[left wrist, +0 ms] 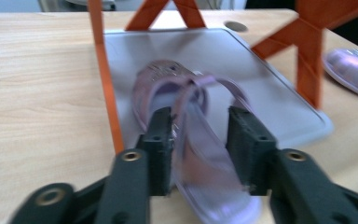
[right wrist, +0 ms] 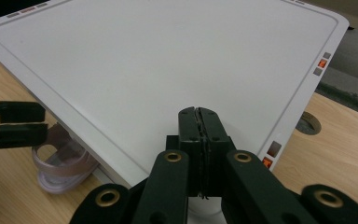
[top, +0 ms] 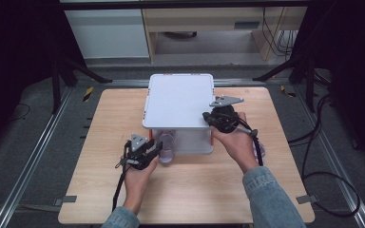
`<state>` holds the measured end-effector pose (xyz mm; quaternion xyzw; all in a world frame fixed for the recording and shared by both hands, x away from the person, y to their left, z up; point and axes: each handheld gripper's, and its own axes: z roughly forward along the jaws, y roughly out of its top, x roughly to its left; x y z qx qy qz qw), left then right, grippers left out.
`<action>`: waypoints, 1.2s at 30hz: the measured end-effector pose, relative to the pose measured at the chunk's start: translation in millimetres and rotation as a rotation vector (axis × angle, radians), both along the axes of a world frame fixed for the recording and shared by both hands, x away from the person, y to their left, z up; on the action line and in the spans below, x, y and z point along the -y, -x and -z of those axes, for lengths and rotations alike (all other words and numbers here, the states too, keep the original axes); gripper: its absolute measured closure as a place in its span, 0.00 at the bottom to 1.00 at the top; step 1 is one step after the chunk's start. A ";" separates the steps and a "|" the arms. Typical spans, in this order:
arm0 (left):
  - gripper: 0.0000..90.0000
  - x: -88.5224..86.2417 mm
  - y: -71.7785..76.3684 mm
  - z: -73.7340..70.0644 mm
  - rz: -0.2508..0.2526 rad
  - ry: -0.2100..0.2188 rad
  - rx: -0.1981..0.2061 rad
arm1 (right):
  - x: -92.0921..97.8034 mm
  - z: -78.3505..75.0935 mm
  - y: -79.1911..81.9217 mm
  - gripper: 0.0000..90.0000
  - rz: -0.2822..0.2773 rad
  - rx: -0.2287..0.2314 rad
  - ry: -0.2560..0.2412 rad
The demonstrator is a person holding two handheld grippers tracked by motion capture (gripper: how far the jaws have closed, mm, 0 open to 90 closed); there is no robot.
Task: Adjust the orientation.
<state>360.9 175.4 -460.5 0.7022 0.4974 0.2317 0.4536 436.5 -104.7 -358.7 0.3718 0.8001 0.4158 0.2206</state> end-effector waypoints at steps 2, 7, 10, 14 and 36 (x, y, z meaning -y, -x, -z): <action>0.78 0.4 9.3 -1.9 0.031 -0.010 -0.009 | -0.3 -0.1 0.1 1.00 0.001 0.001 0.003; 0.88 5.1 25.3 0.6 0.086 -0.069 -0.021 | -1.0 0.1 0.7 1.00 0.004 0.008 0.008; 0.92 9.8 28.5 7.7 0.112 -0.083 -0.042 | -1.5 0.1 1.2 1.00 0.008 0.007 0.009; 0.94 16.8 29.3 18.1 0.137 -0.118 -0.065 | -2.0 0.1 1.4 1.00 0.011 0.010 0.012; 1.00 31.3 20.7 43.6 0.197 -0.274 -0.084 | -1.1 1.5 2.1 1.00 0.008 0.016 0.002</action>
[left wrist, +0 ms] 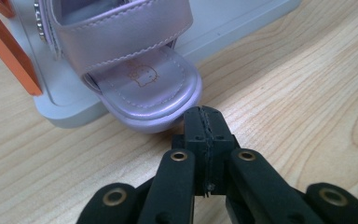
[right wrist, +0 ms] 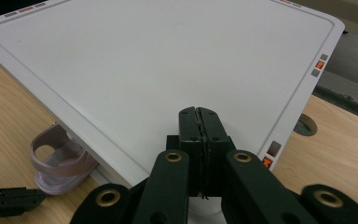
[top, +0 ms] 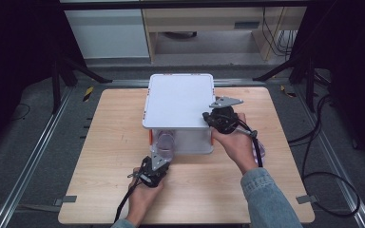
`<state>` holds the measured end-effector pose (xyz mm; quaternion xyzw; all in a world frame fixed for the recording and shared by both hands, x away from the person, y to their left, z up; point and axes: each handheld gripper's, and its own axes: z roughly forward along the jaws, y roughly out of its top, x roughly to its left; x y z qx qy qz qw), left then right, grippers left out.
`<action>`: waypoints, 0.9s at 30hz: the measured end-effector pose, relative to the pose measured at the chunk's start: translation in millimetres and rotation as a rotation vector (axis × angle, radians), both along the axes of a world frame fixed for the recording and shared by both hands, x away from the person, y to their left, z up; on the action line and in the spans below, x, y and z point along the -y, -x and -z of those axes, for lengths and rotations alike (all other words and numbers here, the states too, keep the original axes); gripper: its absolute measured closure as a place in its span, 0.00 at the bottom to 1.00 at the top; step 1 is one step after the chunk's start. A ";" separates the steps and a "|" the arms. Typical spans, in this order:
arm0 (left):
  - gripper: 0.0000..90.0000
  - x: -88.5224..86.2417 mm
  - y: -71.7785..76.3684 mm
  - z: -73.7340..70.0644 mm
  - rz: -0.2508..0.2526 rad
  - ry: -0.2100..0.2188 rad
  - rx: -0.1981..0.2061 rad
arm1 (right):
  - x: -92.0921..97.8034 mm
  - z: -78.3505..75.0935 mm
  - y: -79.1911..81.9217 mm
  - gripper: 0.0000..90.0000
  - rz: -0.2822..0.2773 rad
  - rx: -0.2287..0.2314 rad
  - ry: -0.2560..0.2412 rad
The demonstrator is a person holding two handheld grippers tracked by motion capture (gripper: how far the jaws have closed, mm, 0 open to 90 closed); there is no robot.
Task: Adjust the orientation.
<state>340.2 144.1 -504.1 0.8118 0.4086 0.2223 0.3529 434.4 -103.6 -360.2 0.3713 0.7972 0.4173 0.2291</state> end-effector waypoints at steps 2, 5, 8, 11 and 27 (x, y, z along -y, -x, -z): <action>1.00 -0.5 -2.3 0.5 -0.007 0.005 0.001 | 0.0 0.0 -0.1 1.00 -0.001 0.000 0.001; 1.00 -1.9 -8.2 1.1 -0.018 0.015 -0.001 | 0.0 0.0 -0.1 1.00 -0.002 0.001 0.002; 1.00 -3.8 -16.8 0.7 -0.032 0.028 -0.008 | 0.1 0.2 0.0 1.00 -0.005 0.006 0.007; 1.00 -4.4 -22.2 0.8 -0.039 0.037 -0.014 | 0.5 0.2 -0.1 1.00 -0.008 0.005 0.006; 0.99 -9.5 -31.0 -2.2 -0.083 0.053 0.002 | 0.6 0.3 -0.2 1.00 -0.012 0.008 0.009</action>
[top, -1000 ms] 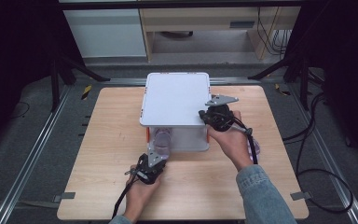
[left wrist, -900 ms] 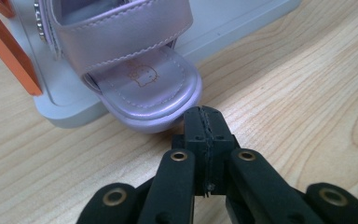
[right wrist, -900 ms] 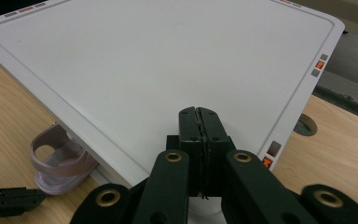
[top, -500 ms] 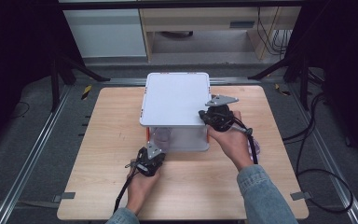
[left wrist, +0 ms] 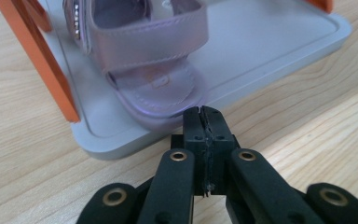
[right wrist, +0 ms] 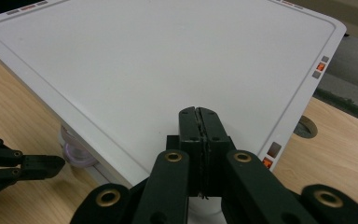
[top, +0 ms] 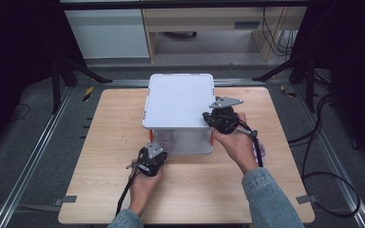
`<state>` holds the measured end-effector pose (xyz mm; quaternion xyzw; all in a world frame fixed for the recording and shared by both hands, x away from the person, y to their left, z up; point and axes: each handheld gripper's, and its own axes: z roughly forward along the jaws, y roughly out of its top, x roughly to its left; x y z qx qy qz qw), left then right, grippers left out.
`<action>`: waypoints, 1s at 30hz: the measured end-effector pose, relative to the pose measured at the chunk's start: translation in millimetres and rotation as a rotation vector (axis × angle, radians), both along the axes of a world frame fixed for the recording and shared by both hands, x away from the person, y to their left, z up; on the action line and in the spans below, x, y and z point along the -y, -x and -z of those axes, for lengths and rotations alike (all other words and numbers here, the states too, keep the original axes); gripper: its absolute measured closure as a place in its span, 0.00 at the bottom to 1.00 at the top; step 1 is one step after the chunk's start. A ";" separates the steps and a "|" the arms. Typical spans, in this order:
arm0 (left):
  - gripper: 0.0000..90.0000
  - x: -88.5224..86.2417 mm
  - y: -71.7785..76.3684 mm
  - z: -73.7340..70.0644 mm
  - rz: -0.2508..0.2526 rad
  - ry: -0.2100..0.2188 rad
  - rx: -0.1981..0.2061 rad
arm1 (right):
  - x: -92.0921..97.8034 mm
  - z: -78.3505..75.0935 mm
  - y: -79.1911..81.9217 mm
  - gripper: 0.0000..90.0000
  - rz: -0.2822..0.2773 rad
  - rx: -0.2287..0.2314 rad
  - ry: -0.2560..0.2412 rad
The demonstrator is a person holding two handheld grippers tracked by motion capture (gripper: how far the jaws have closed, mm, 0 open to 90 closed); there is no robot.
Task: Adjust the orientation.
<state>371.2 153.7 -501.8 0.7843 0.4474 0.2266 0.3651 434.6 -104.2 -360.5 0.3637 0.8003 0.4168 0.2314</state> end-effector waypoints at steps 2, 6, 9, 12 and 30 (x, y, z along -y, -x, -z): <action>0.99 -2.1 -2.7 1.8 -0.010 0.011 -0.008 | -0.3 0.1 0.2 1.00 0.001 0.002 0.001; 0.99 -2.5 -4.9 2.5 -0.015 0.016 -0.004 | -0.1 0.0 -0.1 1.00 0.000 0.001 0.001; 0.99 -4.4 -7.2 2.8 -0.029 0.023 -0.006 | 0.2 0.1 -0.1 1.00 -0.003 0.002 0.001; 0.99 -5.3 -10.7 2.1 -0.038 0.027 -0.012 | 0.2 0.5 0.3 1.00 -0.003 0.004 -0.001; 0.95 -8.8 -16.6 -3.6 -0.057 0.073 -0.028 | 0.5 -0.2 -0.3 1.00 -0.001 -0.004 -0.006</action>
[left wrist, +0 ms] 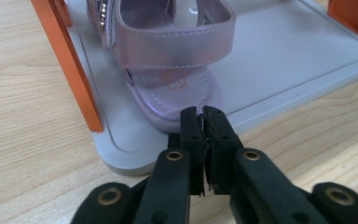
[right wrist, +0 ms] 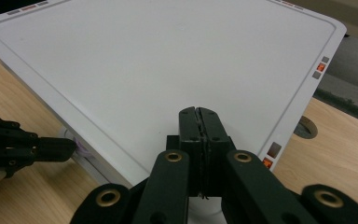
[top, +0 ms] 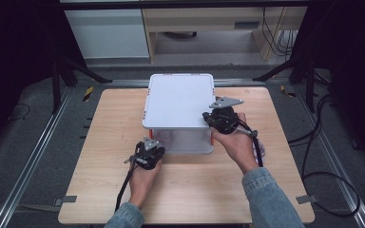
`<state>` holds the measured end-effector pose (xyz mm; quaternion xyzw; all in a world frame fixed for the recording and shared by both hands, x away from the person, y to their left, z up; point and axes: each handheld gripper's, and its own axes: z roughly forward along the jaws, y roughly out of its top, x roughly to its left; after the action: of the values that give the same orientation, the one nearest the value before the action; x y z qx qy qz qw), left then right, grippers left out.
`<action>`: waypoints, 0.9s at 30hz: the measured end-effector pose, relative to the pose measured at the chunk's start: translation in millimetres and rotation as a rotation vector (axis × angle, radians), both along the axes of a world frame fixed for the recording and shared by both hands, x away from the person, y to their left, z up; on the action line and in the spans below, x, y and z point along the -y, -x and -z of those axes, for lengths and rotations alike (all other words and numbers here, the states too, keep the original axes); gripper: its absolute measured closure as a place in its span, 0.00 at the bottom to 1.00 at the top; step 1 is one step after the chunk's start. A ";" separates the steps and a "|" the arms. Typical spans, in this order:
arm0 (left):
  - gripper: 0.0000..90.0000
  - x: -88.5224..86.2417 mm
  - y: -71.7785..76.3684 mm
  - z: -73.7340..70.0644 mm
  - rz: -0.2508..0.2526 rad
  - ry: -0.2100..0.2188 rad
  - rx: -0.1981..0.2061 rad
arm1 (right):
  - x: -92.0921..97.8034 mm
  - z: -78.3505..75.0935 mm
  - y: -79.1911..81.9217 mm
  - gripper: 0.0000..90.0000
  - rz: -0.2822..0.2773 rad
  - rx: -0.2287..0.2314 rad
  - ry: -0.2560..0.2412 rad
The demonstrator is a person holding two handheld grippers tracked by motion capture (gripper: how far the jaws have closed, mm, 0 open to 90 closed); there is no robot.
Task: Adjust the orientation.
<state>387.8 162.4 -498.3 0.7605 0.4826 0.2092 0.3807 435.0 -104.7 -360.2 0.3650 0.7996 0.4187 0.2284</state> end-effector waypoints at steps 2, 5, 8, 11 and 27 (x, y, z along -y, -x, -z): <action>0.89 -0.2 1.5 -1.3 0.000 0.002 -0.001 | 0.7 -0.1 -0.8 0.99 0.001 -0.007 -0.009; 0.81 -2.0 7.6 -4.5 0.007 -0.004 0.005 | 1.6 -0.7 -3.0 0.93 0.002 -0.020 -0.042; 0.69 -7.2 13.4 -5.4 0.019 -0.019 -0.013 | 2.3 -3.7 -3.1 0.89 0.006 -0.012 -0.084; 0.57 -20.9 21.3 -11.0 0.019 -0.023 -0.002 | 7.1 -8.5 -3.8 0.78 0.034 -0.007 -0.113; 0.11 -75.7 30.6 -11.4 -0.043 -0.015 -0.040 | 58.7 -19.6 8.0 0.38 0.188 0.044 -0.126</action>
<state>357.1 238.1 -486.9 0.7568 0.5047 0.2058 0.3607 427.0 -163.4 -340.6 0.4429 0.7288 0.4525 0.2608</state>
